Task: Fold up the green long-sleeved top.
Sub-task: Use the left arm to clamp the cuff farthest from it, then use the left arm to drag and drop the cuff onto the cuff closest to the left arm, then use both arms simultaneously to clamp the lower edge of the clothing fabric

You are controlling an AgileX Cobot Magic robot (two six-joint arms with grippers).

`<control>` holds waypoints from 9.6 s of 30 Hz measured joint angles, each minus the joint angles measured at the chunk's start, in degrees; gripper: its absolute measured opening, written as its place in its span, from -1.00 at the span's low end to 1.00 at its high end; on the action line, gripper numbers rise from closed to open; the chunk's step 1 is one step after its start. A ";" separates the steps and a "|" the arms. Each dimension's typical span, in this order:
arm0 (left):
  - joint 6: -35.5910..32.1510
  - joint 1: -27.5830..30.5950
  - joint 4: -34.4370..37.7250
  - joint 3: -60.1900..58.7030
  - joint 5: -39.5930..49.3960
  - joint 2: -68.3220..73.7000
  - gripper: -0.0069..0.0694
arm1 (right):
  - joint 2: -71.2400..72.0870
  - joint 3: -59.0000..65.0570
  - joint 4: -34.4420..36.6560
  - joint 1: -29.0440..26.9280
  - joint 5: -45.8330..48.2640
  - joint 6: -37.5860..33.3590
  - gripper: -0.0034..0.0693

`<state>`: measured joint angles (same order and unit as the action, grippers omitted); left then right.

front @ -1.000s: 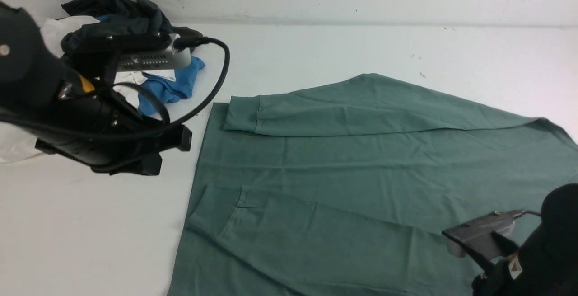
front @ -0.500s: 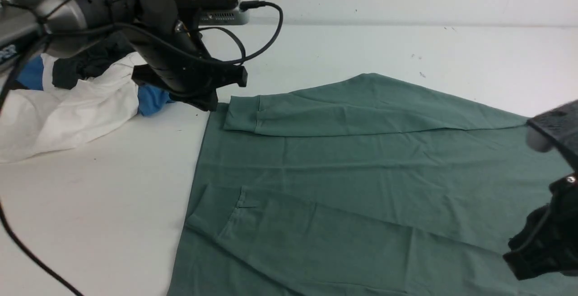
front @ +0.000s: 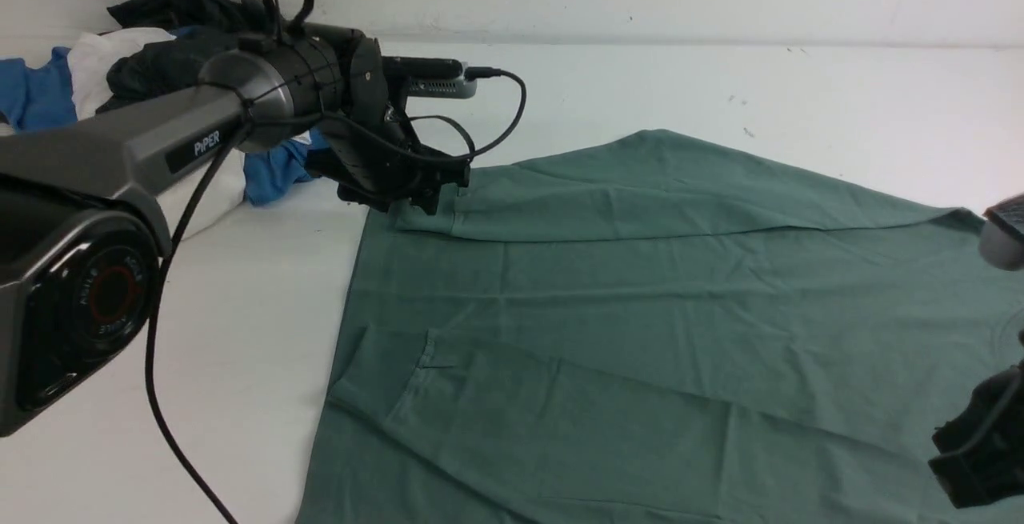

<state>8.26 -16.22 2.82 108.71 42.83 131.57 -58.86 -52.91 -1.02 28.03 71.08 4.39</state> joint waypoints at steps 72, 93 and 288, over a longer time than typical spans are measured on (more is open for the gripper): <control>6.26 -10.58 0.38 -36.91 27.48 -34.42 -0.80 | -0.83 0.00 -5.92 -10.79 -9.25 -1.34 -0.93; 5.77 -10.69 -2.39 -36.91 27.24 -34.32 0.06 | -10.75 -10.44 -0.92 -12.72 -1.79 -4.39 -0.93; 36.41 -22.79 -5.08 -77.89 9.95 -61.47 -0.78 | -18.59 24.94 4.97 21.50 -25.51 -19.03 0.28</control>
<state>44.66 -39.01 -2.26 30.82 52.78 70.10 -77.46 -27.97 3.94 49.53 45.58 -14.65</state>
